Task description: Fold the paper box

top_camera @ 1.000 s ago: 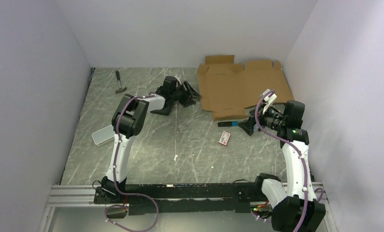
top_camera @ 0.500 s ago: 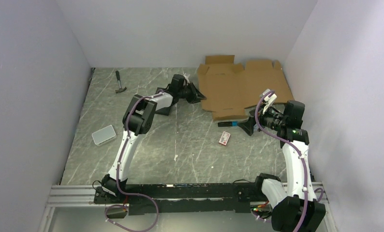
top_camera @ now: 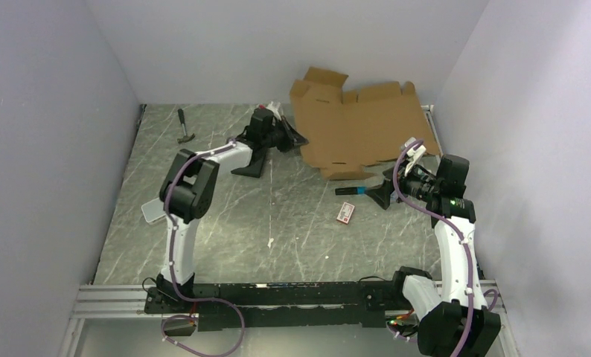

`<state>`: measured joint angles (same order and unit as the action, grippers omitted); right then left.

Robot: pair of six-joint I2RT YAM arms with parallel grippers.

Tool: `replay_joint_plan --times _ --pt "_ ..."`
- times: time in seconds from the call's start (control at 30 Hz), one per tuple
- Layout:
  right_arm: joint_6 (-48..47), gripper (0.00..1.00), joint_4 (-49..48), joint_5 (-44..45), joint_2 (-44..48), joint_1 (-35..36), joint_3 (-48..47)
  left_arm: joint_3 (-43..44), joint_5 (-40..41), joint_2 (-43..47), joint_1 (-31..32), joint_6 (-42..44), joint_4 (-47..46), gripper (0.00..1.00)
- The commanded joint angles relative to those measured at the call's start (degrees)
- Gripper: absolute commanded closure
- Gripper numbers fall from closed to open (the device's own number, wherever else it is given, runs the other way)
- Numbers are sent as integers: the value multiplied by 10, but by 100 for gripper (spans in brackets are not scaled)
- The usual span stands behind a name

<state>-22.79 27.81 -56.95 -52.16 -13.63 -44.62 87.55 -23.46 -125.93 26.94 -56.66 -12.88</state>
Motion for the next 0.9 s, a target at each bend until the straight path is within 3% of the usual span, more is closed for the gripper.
replay_joint_plan --times 0.0,0.37,0.53,0.67,0.77,0.87 --pt "-11 0 -4 -33 5 -7 1 -48 49 116 -5 24 -96 100" --pt "14 0 -7 -101 8 -37 6 -292 42 347 -29 20 -196 100" --pt "71 0 -66 -134 6 -38 37 -382 59 481 -29 52 -164 100" --pt "198 0 -182 -177 -5 -36 88 -449 90 590 -29 67 -114 100" --pt "288 0 -259 -153 -27 -13 109 -513 106 667 -29 58 -82 100" --pt "318 1 -268 -87 -69 41 96 -573 115 741 -29 44 -48 100"
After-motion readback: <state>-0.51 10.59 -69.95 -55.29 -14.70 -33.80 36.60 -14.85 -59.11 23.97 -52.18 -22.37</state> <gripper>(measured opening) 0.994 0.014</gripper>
